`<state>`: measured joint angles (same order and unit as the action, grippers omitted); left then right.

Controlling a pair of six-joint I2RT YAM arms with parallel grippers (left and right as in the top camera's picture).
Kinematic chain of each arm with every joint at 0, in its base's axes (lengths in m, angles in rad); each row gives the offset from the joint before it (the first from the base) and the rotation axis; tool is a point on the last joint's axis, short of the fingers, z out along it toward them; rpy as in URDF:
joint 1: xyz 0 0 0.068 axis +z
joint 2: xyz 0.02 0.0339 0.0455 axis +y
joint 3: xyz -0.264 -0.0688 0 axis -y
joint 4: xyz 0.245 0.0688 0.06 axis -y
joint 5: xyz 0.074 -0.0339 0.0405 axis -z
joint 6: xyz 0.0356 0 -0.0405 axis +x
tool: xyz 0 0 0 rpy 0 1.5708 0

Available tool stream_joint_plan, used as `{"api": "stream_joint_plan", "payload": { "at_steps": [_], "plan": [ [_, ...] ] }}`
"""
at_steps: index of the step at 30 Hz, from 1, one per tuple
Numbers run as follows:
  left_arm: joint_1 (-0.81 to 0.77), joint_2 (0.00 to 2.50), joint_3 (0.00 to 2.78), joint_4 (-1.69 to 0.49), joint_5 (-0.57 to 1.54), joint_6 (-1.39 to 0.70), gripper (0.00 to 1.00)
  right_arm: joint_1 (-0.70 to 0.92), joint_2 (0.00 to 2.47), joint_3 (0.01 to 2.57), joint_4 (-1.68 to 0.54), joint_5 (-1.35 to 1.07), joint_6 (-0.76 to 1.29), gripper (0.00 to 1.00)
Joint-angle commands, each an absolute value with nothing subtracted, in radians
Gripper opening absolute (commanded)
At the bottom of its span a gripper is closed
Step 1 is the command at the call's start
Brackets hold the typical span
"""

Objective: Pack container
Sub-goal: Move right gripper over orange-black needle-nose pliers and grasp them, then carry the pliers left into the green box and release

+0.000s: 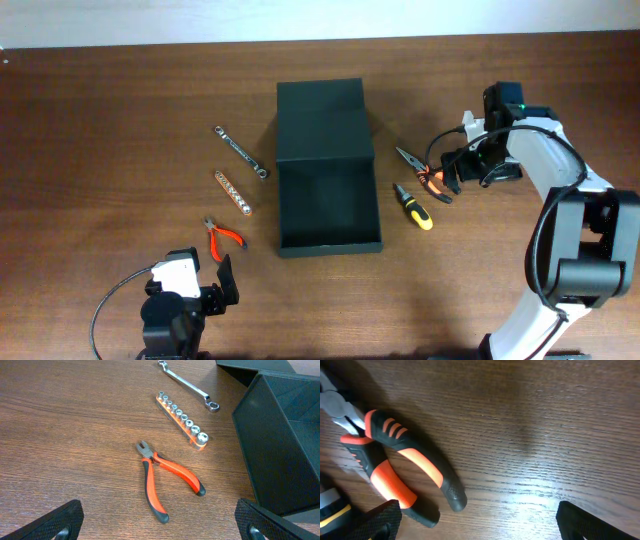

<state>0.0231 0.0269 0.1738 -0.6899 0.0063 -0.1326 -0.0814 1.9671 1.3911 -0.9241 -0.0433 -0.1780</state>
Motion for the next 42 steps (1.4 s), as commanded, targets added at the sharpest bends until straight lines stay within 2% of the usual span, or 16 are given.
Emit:
{"api": "stream_joint_plan", "payload": {
  "at_steps": [1, 4, 6, 9, 14, 20, 25, 33, 39, 42],
  "plan": [
    [0.030, 0.019, 0.169, -0.685, -0.004, -0.142, 0.99, -0.077, 2.022, 1.387, -0.918, -0.029, -0.163, 0.99],
    [0.030, 0.019, 0.169, -0.685, -0.004, -0.142, 0.99, -0.077, 2.047, 1.387, -0.907, -0.023, -0.163, 0.98],
    [0.030, 0.019, 0.169, -0.685, -0.004, -0.142, 0.99, -0.077, 2.055, 1.387, -0.897, -0.022, -0.163, 0.94],
    [0.030, 0.019, 0.169, -0.685, -0.004, -0.142, 0.99, -0.077, 2.056, 1.387, -0.885, -0.023, -0.163, 0.81],
    [0.030, 0.019, 0.169, -0.685, -0.004, -0.142, 0.99, -0.077, 2.056, 1.387, -0.882, -0.032, -0.163, 0.73],
    [0.030, 0.019, 0.169, -0.685, -0.004, -0.142, 0.99, -0.076, 2.056, 1.387, -0.883, -0.075, -0.163, 0.56],
    [0.030, 0.019, 0.169, -0.685, -0.004, -0.142, 0.99, -0.064, 2.056, 1.387, -0.884, -0.080, -0.163, 0.36],
    [0.030, 0.019, 0.169, -0.685, -0.004, -0.142, 0.99, -0.031, 2.056, 1.388, -0.886, -0.079, -0.164, 0.21],
    [0.030, 0.019, 0.169, -0.685, -0.004, -0.142, 0.99, -0.014, 2.056, 1.388, -0.912, -0.079, -0.164, 0.04],
    [0.030, 0.019, 0.169, -0.685, -0.004, -0.142, 0.99, -0.013, 2.056, 1.388, -0.925, -0.079, -0.164, 0.04]
  ]
}}
